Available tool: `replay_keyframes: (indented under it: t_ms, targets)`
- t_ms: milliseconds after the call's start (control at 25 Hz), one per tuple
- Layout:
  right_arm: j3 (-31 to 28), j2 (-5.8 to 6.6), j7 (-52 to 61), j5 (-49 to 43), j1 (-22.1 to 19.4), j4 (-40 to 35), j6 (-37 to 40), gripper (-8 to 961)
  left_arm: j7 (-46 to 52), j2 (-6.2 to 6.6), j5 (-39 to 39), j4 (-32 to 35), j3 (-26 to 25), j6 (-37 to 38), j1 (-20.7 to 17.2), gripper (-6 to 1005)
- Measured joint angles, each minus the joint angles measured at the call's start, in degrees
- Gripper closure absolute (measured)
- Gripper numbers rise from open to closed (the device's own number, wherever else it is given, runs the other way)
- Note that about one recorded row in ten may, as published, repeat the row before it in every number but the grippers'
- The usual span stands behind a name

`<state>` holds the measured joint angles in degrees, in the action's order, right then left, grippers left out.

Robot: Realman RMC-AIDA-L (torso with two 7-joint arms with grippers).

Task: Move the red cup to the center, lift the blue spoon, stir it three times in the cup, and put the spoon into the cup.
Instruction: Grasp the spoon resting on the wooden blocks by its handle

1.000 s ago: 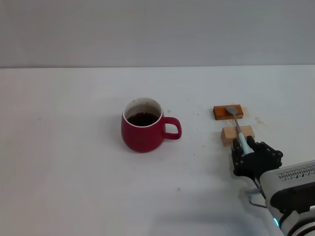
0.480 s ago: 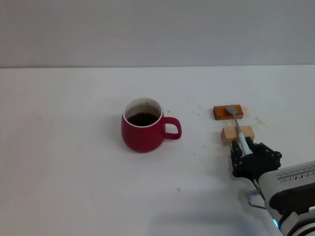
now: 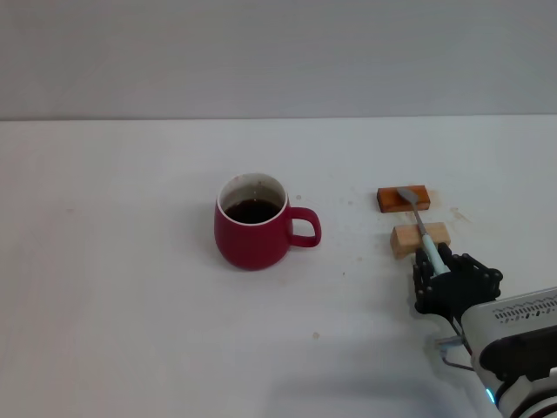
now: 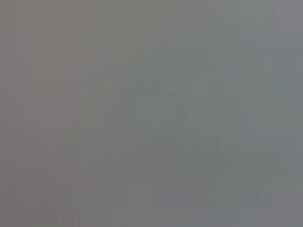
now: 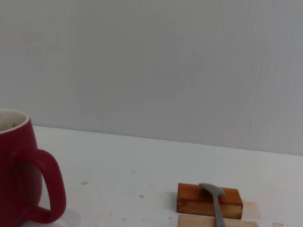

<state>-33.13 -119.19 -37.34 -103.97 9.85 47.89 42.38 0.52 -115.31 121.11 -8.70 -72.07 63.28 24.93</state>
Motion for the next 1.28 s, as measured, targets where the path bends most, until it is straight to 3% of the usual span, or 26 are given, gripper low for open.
replay_keyframes:
  t_ms: [1160, 1280]
  targets:
    - [0.0, 0.07, -0.2, 0.0, -0.1, -0.1, 0.1, 725, 0.0, 0.00, 0.2, 0.0, 0.0, 0.0, 0.0, 135]
    - [0.1, 0.10, -0.2, 0.0, -0.1, -0.1, 0.1, 767, 0.0, 0.00, 0.2, 0.0, 0.0, 0.0, 0.0, 135]
